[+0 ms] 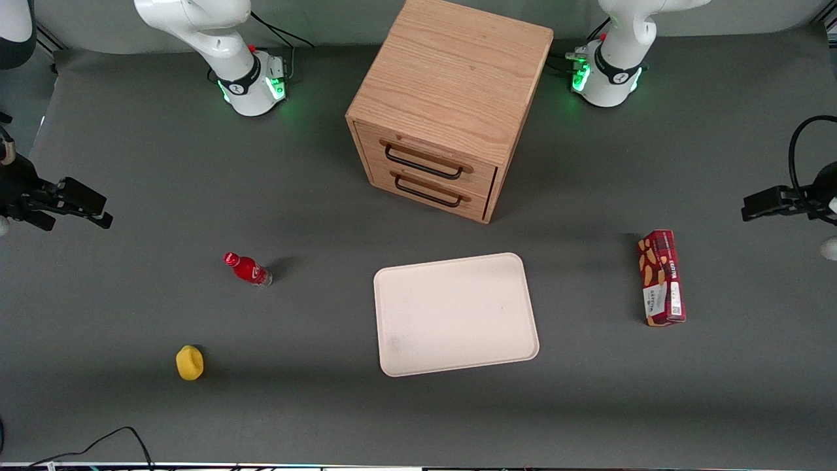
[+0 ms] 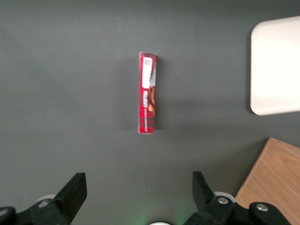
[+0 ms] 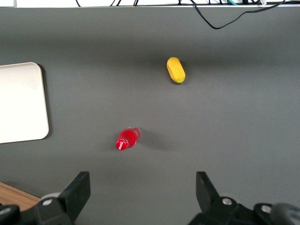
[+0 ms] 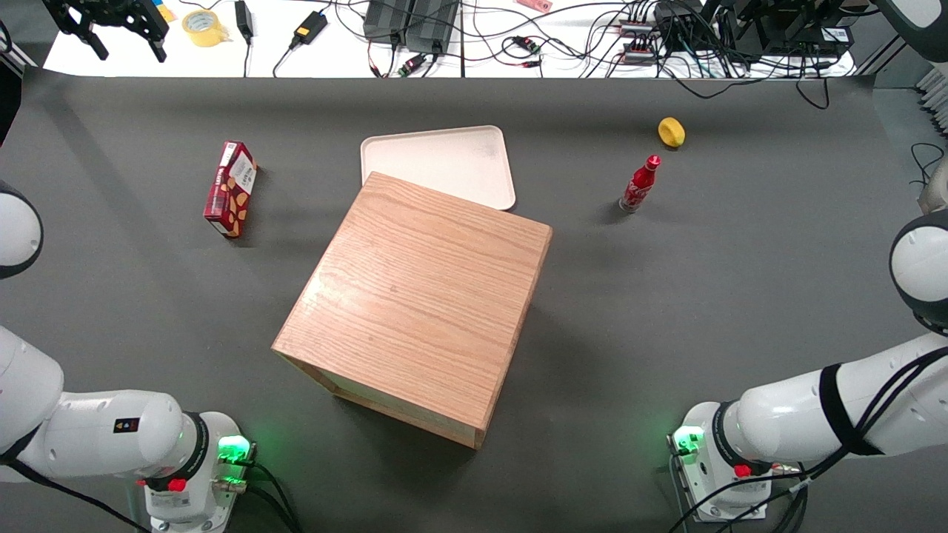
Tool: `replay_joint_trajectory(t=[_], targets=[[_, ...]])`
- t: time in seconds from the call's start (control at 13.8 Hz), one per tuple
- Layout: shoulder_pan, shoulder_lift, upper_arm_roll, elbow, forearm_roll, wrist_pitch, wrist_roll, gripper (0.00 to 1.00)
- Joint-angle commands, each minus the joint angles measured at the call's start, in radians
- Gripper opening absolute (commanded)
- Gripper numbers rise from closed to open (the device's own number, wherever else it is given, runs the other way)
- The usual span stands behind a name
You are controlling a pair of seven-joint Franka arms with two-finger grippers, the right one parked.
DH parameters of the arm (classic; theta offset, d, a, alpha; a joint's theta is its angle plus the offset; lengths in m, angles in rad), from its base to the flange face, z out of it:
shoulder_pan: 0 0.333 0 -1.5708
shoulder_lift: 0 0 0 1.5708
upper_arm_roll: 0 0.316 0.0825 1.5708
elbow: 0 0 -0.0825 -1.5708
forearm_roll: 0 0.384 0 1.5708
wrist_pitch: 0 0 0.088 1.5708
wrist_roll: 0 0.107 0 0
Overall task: Place red cookie box on tray
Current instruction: 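Move the left gripper toward the upright red plaid cookie box, then lower the open left gripper around the cookie box and close it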
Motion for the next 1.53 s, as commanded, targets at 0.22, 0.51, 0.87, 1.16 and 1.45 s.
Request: replay_joint_trajectory(t=[0.22, 0.51, 0.87, 1.16, 1.45], targets=[[0.066, -0.107, 0.035, 0.047, -0.030, -0.194, 0.181, 1.00], [0.114, 0.012, 0.039, 0.011, -0.057, -0.006, 0.260, 1.00], [0.123, 0.075, 0.041, 0.000, -0.054, 0.099, 0.182, 1.00], [0.083, 0.259, 0.032, -0.005, -0.056, 0.266, 0.183, 1.00], [0.031, 0.377, 0.032, -0.075, -0.053, 0.471, 0.162, 1.00]])
